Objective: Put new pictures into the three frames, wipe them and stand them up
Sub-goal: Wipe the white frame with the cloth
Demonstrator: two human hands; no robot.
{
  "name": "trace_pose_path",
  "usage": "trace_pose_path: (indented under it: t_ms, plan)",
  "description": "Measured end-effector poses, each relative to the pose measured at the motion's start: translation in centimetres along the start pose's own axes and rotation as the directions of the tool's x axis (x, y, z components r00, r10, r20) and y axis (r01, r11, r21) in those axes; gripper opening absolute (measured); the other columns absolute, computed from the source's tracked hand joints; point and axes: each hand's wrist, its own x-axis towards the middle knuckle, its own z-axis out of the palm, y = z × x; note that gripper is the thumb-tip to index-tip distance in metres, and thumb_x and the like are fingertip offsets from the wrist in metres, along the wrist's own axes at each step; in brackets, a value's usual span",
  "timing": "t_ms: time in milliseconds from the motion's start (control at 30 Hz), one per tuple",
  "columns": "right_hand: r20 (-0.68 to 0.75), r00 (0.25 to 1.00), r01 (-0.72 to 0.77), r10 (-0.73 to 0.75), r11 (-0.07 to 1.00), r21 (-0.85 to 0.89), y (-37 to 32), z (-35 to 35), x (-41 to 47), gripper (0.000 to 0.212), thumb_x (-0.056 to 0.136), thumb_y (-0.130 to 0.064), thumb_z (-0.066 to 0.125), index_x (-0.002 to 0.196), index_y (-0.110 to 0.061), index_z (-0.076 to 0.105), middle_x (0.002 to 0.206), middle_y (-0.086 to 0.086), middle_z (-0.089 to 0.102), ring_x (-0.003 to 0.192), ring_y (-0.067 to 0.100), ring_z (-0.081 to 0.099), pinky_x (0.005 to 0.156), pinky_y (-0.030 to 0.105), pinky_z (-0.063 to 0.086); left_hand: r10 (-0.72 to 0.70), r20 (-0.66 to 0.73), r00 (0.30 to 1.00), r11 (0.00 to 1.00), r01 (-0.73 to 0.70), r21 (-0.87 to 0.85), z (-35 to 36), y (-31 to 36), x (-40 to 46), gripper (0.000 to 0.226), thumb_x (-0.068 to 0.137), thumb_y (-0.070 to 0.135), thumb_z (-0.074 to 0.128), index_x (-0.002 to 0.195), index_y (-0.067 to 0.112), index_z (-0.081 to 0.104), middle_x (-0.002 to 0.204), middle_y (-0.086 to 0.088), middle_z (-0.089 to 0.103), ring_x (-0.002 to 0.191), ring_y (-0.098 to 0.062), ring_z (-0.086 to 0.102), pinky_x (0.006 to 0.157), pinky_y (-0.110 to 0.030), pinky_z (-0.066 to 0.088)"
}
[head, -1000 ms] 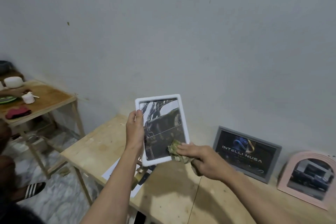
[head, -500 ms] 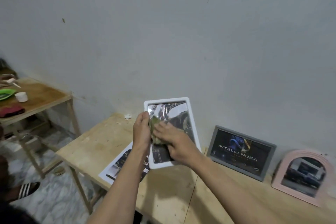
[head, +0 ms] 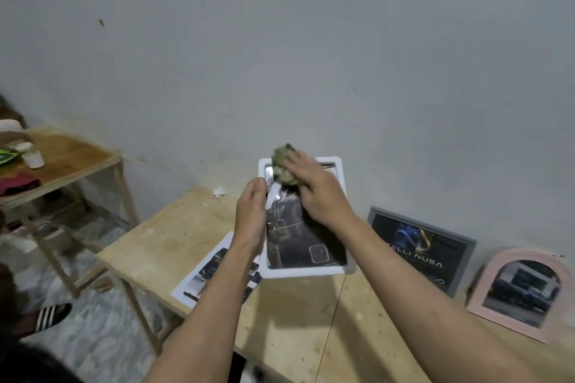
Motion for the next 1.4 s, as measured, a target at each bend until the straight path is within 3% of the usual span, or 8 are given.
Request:
trace_pose_path:
  t_ms: [300,400,467,633,967,1067,1267,1400]
  plan:
    - [0.523,0.851,-0.163,0.049,0.971,0.175,0.7,5.8,-9.1,0.059,0.079,0.015,0.049,0.13,-0.014,0.06,0.14,-0.004,0.052,0.137,0.003,0.038,0.12,0.032,0.024,-0.012,-0.176,0.984,0.99,0.035,0.133,-3.6,-2.5,1.9,0.023,0.105,0.035,0.041,0.1,0.026,0.062,0.098,0.01,0.062,0.095,-0.01,0.057,0.088,-0.029,0.043]
    - [0.648,0.742,-0.385,0.173,0.901,0.201,-0.1,3.8,-8.7,0.054,0.085,0.006,0.047,0.122,-0.028,0.067,0.11,-0.015,0.071,0.102,0.002,0.066,0.09,0.029,0.054,0.014,-0.107,0.994,0.975,0.01,0.221,-3.8,-3.3,3.2,0.03,0.103,0.04,0.043,0.102,0.022,0.066,0.102,0.002,0.07,0.097,-0.017,0.062,0.086,-0.033,0.048]
    - [0.486,0.839,-0.429,0.247,0.849,0.308,-0.2,2.6,-6.1,0.05,0.087,0.009,0.048,0.123,-0.022,0.067,0.092,-0.021,0.072,0.085,-0.007,0.066,0.079,0.021,0.055,0.019,-0.072,0.997,0.974,-0.002,0.227,-3.6,-4.0,3.5,0.028,0.104,0.037,0.043,0.095,0.022,0.065,0.092,0.005,0.067,0.089,-0.016,0.06,0.082,-0.032,0.046]
    - [-0.093,0.985,-0.127,0.143,0.979,0.157,3.3,2.2,1.7,0.065,0.08,0.018,0.046,0.135,-0.015,0.055,0.143,0.001,0.051,0.138,0.014,0.039,0.119,0.033,0.025,0.001,-0.013,1.0,0.984,0.001,0.179,-1.8,-4.8,3.4,0.03,0.106,0.032,0.041,0.097,0.019,0.066,0.089,0.009,0.069,0.084,-0.003,0.062,0.077,-0.02,0.048]
    - [0.611,0.779,-0.317,0.14,0.929,0.192,8.2,8.9,-7.7,0.052,0.086,0.011,0.056,0.127,-0.019,0.061,0.141,-0.008,0.051,0.135,-0.003,0.038,0.12,0.03,0.023,-0.167,-0.257,0.952,0.973,0.202,0.115,-1.5,-8.3,6.6,0.03,0.106,0.029,0.042,0.126,0.016,0.06,0.107,0.009,0.062,0.101,-0.012,0.055,0.088,-0.025,0.043]
    - [0.713,0.641,-0.556,0.284,0.812,0.176,9.6,6.1,-6.7,0.048,0.083,0.012,0.049,0.115,-0.017,0.071,0.109,-0.015,0.071,0.074,-0.004,0.066,0.07,0.023,0.056,-0.213,-0.217,0.953,0.954,0.251,0.162,-0.3,-10.3,7.8,0.034,0.106,0.035,0.04,0.124,0.016,0.06,0.118,0.007,0.065,0.109,-0.013,0.058,0.094,-0.026,0.044]
    - [0.081,0.924,-0.382,0.374,0.902,0.203,16.8,2.2,2.9,0.049,0.085,0.012,0.052,0.122,-0.017,0.066,0.13,0.002,0.063,0.124,0.012,0.053,0.11,0.019,0.036,-0.277,-0.194,0.941,0.934,0.311,0.177,3.2,-13.1,11.1,0.042,0.102,0.039,0.041,0.116,0.005,0.061,0.115,-0.018,0.065,0.11,-0.037,0.06,0.101,-0.047,0.046]
    - [0.259,0.96,-0.076,0.111,0.987,-0.142,23.0,3.6,3.6,0.067,0.074,0.019,0.052,0.131,-0.015,0.058,0.139,0.001,0.054,0.135,0.019,0.042,0.118,0.037,0.023,-0.27,-0.158,0.95,0.942,0.295,0.162,4.9,-14.2,13.0,0.032,0.105,0.032,0.041,0.104,0.011,0.066,0.097,-0.007,0.069,0.089,-0.018,0.061,0.088,-0.036,0.049]
